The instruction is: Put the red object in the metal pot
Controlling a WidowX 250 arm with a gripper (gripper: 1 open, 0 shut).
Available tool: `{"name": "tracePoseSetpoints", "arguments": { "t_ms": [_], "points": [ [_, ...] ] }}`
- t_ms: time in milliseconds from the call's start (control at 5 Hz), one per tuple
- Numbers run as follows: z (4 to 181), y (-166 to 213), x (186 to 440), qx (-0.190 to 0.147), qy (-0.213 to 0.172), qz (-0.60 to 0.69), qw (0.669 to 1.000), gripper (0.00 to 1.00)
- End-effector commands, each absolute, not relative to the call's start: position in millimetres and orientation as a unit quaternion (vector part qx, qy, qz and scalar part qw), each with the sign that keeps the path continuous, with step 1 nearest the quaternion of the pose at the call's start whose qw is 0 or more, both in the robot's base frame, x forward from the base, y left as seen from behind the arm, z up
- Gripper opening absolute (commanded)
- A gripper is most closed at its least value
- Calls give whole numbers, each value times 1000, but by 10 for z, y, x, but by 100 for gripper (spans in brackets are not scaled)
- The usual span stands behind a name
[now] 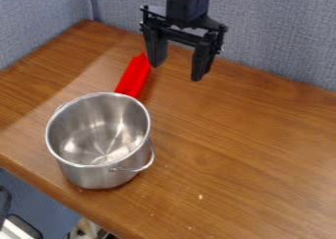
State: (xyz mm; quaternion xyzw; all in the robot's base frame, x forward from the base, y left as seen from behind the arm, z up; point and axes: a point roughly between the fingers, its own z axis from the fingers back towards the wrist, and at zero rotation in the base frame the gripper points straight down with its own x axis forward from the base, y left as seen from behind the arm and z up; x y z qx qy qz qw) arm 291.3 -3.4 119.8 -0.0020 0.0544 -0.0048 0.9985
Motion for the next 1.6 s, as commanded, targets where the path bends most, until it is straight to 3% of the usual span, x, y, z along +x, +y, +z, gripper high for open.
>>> {"name": "tracePoseSetpoints", "arguments": {
  "t_ms": [0,800,1400],
  "points": [
    [1205,11,2927,0,51,0,999,100],
    [910,940,3269,39,13,88,995,100],
    [573,1157,3443,37,26,114,992,100]
  ]
}}
